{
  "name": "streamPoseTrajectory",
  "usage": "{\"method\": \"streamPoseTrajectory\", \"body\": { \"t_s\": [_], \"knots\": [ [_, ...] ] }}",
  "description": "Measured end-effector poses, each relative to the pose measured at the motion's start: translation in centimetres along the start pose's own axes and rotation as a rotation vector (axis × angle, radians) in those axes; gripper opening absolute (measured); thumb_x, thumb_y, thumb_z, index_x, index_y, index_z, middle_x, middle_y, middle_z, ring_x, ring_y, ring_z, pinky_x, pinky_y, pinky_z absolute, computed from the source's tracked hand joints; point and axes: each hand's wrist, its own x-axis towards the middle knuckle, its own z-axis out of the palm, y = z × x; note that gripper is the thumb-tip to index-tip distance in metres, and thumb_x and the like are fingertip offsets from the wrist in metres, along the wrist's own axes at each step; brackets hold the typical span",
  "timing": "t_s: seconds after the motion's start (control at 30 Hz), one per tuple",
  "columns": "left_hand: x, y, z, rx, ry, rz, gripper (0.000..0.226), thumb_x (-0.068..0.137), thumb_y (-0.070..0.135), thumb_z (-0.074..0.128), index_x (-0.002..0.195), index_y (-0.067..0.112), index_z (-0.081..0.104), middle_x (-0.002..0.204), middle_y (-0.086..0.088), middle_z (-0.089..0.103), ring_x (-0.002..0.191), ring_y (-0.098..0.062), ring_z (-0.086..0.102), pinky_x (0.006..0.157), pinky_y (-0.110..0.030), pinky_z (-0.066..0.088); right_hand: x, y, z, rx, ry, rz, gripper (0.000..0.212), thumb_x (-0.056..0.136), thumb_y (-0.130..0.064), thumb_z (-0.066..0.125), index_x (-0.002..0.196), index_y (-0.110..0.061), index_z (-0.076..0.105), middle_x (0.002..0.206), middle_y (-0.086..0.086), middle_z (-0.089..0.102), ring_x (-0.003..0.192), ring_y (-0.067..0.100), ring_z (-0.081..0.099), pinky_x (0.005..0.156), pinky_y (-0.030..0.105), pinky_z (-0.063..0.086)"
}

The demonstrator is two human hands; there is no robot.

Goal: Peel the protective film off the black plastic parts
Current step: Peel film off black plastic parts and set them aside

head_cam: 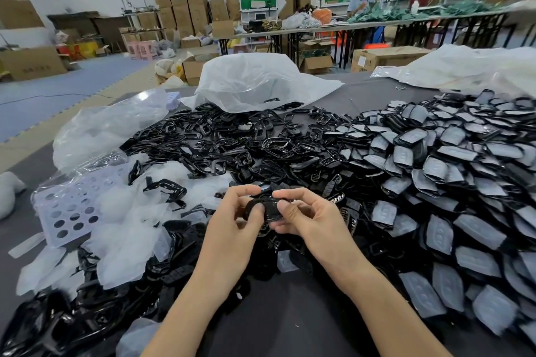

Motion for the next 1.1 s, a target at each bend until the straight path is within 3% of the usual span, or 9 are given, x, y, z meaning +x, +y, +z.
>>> {"method": "streamPoseTrajectory", "body": {
  "t_s": [0.13,0.27,0.4,0.53,0.67,0.8,0.87,0.97,1.1],
  "knots": [
    [-0.2,0.1,0.0,0.247,0.03,0.126,0.027,0.093,0.026,0.066,0.099,0.051,0.058,0.094,0.031,0.062,0.087,0.004,0.061,0.072,-0.005,0.041,0.1,0.2,-0.2,-0.206,0.018,-0.051,0.021,0.092,-0.013,0.072,0.094,-0.034,0.07,0.077,-0.003,0.072,0.073,0.016,0.074,0.07,0.02,0.056],
    [-0.6,0.5,-0.7,0.437,0.034,0.265,0.013,0.091,0.045,0.059,0.101,0.044,0.053,0.095,0.023,0.057,0.092,0.002,0.057,0.074,-0.008,0.042,0.7,0.8,-0.9,-0.327,0.151,-0.081,0.022,0.093,-0.016,0.07,0.089,-0.037,0.064,0.077,-0.004,0.072,0.07,0.011,0.072,0.067,0.023,0.055],
    [-1.0,0.3,-1.4,0.725,-0.332,0.357,0.027,0.087,0.063,0.051,0.096,0.039,0.06,0.092,0.021,0.052,0.093,0.0,0.047,0.084,-0.016,0.038,1.2,0.8,-2.1,-0.307,0.301,-0.123,0.018,0.095,-0.015,0.068,0.094,-0.032,0.061,0.074,0.001,0.071,0.068,0.008,0.07,0.067,0.023,0.055],
    [-1.2,-0.4,-0.7,0.809,-0.4,0.355,0.022,0.092,0.055,0.054,0.105,0.037,0.058,0.103,0.02,0.048,0.102,-0.002,0.041,0.092,-0.018,0.034,1.2,1.1,-2.1,-0.283,0.327,-0.137,0.017,0.096,-0.015,0.067,0.095,-0.031,0.06,0.078,0.003,0.071,0.065,0.007,0.068,0.064,0.017,0.052],
    [-1.2,-0.2,-0.7,0.773,-0.327,0.38,0.008,0.095,0.036,0.057,0.088,0.03,0.058,0.091,0.016,0.052,0.089,-0.002,0.046,0.081,-0.019,0.037,1.2,1.0,-2.0,-0.278,0.341,-0.142,0.018,0.096,-0.016,0.067,0.094,-0.032,0.06,0.079,0.004,0.072,0.065,0.007,0.069,0.064,0.016,0.052],
    [-0.6,-0.4,-1.2,0.699,-0.217,0.277,0.007,0.095,0.035,0.055,0.088,0.034,0.055,0.086,0.02,0.057,0.086,-0.003,0.051,0.077,-0.023,0.042,1.1,1.0,-2.0,-0.256,0.362,-0.132,0.017,0.096,-0.015,0.066,0.095,-0.031,0.059,0.082,0.004,0.072,0.066,0.007,0.069,0.064,0.015,0.052],
    [-0.1,-0.7,-1.9,0.707,-0.068,0.268,0.004,0.096,0.031,0.057,0.095,0.033,0.06,0.09,0.02,0.06,0.088,-0.004,0.053,0.079,-0.027,0.044,1.1,1.1,-1.9,-0.252,0.353,-0.121,0.017,0.096,-0.015,0.066,0.095,-0.031,0.06,0.083,0.004,0.072,0.066,0.006,0.069,0.065,0.016,0.052],
    [0.9,-1.8,-3.3,0.78,0.095,0.178,0.021,0.097,0.026,0.058,0.117,0.023,0.064,0.111,0.005,0.064,0.105,-0.019,0.056,0.091,-0.036,0.046,1.0,1.3,-1.4,-0.262,0.326,-0.109,0.018,0.097,-0.016,0.065,0.095,-0.032,0.059,0.081,0.001,0.071,0.067,0.005,0.068,0.065,0.017,0.052],
    [1.6,-2.8,-3.7,0.906,-0.005,0.054,0.039,0.099,0.044,0.05,0.133,0.027,0.059,0.126,0.003,0.059,0.122,-0.023,0.047,0.104,-0.039,0.035,0.8,1.6,-0.9,-0.274,0.291,-0.111,0.018,0.097,-0.016,0.065,0.094,-0.034,0.059,0.079,-0.005,0.071,0.072,0.007,0.07,0.07,0.02,0.056]
  ]
}}
